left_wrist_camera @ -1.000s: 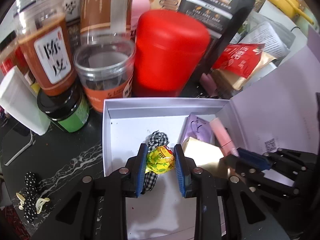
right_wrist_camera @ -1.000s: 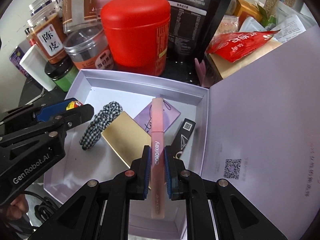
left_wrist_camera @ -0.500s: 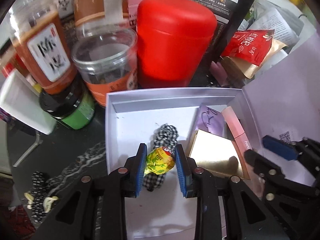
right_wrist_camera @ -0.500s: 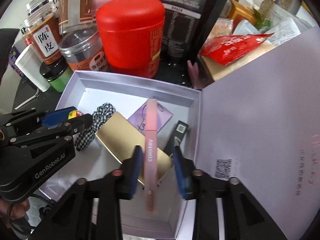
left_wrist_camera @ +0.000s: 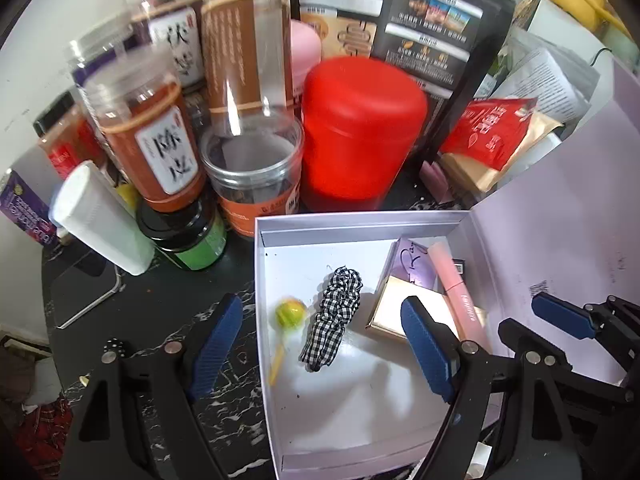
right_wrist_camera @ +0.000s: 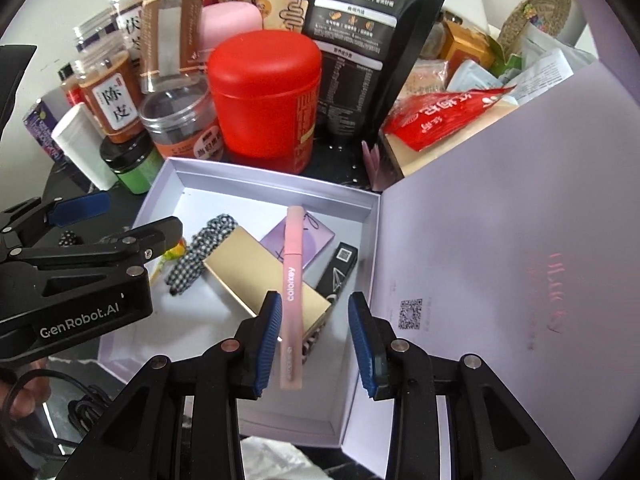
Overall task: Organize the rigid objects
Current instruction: 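Open both tools to drop the lollipop and lip gloss into the gift box, then raise both open tools away from the gift box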
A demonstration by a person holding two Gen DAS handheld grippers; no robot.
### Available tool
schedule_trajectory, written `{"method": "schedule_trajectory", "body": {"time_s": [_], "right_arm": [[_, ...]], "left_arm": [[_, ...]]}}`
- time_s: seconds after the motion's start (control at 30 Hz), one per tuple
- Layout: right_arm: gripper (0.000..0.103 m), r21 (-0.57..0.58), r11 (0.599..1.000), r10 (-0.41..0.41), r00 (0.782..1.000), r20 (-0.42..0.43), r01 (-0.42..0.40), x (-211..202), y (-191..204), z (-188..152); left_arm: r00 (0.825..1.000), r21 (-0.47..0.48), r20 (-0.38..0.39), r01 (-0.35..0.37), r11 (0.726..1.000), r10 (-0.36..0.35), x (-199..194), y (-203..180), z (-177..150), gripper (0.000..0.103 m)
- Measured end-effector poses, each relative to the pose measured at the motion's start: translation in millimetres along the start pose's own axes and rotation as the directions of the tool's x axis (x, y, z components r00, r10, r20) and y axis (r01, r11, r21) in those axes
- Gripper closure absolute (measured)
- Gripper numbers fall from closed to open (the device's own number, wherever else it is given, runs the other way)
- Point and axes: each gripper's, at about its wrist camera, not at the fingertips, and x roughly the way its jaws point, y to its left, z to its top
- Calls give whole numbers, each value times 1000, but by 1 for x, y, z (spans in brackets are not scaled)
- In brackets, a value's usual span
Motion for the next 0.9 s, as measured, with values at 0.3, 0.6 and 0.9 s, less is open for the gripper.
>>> {"method": "schedule_trajectory", "body": {"time_s": [0.3,0.6,0.9], "right_arm": [[69,-9,1000,6,1000,27,-6,-32,11,-2],[66,-40,999,16,998,57,-14,-61,36,-9],[66,-62,997,59,995,78,-54,-87,70,-24]], "left_arm": [[999,-19,43,-6,1000,7,-46,11,-6,21],[997,-76,69,-23,997,28,-84,34,-27,21],[994,-138,80,-63,988,75,-120,66,-53,21]]}}
